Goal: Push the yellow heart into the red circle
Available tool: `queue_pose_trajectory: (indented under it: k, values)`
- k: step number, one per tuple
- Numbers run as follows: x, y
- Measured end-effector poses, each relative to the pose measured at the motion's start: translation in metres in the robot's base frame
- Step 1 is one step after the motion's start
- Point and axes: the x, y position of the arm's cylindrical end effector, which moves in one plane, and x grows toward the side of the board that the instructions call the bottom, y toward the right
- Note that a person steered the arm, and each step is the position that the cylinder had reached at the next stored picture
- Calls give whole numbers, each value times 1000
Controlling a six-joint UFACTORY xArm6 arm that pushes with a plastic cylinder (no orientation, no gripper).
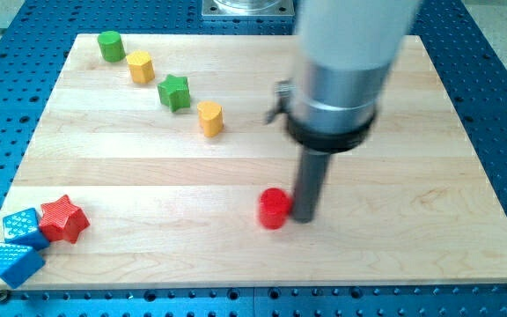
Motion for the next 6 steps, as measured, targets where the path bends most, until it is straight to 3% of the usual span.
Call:
queue_pose_trajectory:
  k: [3,4,5,6]
  values:
    - [7,-163]
    - [5,-147]
    - [-58,-36]
    - [-149,14]
